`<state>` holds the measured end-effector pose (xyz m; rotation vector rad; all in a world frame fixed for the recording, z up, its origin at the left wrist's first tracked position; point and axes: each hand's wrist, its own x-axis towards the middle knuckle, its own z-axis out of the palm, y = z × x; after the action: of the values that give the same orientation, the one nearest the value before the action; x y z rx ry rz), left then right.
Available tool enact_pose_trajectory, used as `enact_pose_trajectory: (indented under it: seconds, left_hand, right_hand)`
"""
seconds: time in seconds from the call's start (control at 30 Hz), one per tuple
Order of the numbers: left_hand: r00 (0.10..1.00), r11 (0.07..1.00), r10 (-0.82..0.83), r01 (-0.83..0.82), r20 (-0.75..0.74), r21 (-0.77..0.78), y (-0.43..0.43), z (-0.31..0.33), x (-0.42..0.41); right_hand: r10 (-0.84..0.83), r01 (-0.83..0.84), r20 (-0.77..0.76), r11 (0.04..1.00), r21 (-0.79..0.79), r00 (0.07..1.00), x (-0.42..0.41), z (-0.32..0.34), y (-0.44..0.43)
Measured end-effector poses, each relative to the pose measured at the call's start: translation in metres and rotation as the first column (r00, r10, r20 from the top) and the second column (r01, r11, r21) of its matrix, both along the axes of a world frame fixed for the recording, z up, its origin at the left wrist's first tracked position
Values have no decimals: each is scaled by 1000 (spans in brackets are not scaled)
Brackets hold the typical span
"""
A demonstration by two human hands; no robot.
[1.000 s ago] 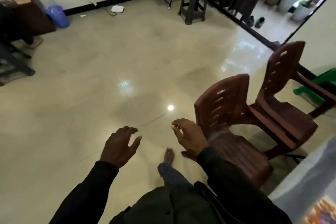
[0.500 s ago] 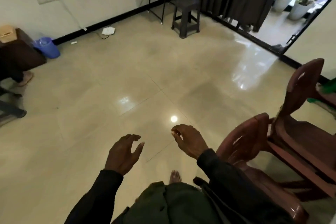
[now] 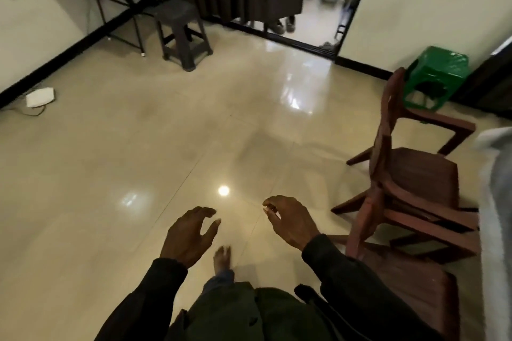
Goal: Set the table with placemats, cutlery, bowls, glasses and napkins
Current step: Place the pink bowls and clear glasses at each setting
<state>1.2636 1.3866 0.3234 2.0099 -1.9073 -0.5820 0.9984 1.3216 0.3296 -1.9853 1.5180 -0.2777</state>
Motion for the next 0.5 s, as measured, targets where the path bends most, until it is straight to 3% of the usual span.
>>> enact_pose_trajectory:
  seconds: [0.3,0.5]
  left_hand:
    - [947,950,-310,307,-80,-51,-178,19,34]
    - [907,915,-403,403,-123,-33,-282,15,11]
  right_hand:
    - [-248,247,-64,969,-19,967,31,14,-92]
    - [-385,386,-57,923,0,921,13,9,-156]
